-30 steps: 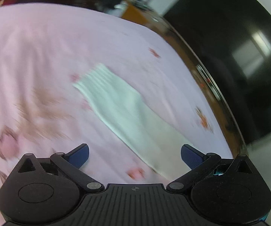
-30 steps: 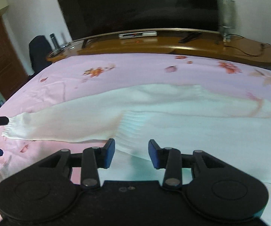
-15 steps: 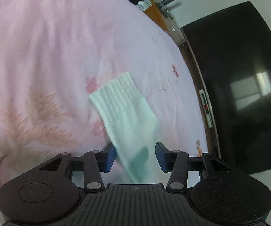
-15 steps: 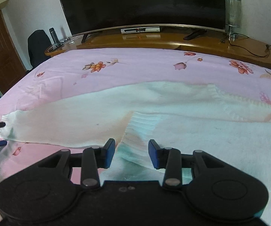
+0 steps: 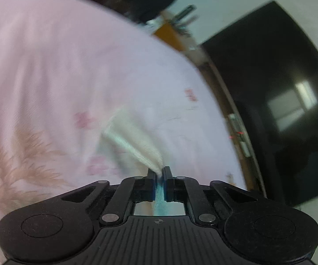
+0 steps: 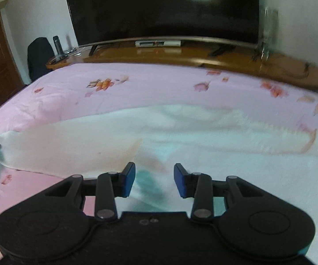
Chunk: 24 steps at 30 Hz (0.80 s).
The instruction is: Fold small clothes
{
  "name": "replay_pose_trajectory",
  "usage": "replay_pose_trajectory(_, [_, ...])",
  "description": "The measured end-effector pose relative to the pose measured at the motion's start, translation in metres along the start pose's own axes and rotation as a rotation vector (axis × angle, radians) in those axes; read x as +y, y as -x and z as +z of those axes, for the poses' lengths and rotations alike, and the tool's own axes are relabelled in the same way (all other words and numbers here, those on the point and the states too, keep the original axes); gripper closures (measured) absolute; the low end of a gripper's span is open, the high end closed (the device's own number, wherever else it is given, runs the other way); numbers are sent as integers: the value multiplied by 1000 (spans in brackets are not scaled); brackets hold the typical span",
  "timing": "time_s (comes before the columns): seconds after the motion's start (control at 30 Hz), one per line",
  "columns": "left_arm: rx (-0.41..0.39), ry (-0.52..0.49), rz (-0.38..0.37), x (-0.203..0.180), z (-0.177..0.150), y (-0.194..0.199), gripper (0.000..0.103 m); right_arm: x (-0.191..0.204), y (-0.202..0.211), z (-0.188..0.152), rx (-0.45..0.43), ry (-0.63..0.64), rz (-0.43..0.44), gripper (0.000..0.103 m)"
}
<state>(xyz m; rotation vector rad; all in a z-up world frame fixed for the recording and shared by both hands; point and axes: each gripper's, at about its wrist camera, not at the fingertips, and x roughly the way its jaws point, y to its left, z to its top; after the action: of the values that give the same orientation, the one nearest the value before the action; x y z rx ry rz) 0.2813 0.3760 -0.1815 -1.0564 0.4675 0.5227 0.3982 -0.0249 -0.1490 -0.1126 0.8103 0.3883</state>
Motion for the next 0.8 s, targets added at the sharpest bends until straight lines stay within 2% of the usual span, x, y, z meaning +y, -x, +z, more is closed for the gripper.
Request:
replay_pose_trajectory(0.03, [-7, -46, -22, -13, -1, 4, 98, 4, -6, -5, 21, 32, -5, 65])
replay_pose_trajectory(0.1, [-3, -135, -72, -41, -5, 10, 98, 10, -8, -10, -7, 86, -32, 65])
replay_pose_trajectory(0.17, [12, -217, -126, -73, -15, 13, 98, 5, -8, -4, 8, 38, -9, 63])
replay_pose_trajectory(0.23, [44, -310, -191, -109, -34, 16, 98, -9, 0, 1, 1, -42, 44, 66])
replay_pose_trajectory(0.33, [128, -439, -287, -164, -80, 8, 98, -35, 21, 2, -43, -145, 84, 64])
replay_pose_trajectory(0.43, [232, -519, -361, -208, -133, -9, 98, -69, 41, 1, -65, -251, 131, 64])
replay_pose_trajectory(0.57, [382, -610, -435, -253, -214, -26, 98, -112, 67, -8, -100, -302, 84, 63])
replay_pose_trajectory(0.67, [450, -654, -424, -264, -263, -32, 98, -146, 80, -22, -99, -350, 49, 62])
replay_pose_trajectory(0.73, [464, -666, -392, -258, -273, -28, 98, -162, 85, -33, -90, -364, 17, 60])
replay_pose_trajectory(0.8, [436, -653, -331, -252, -267, -21, 97, -171, 86, -43, -71, -381, 38, 58])
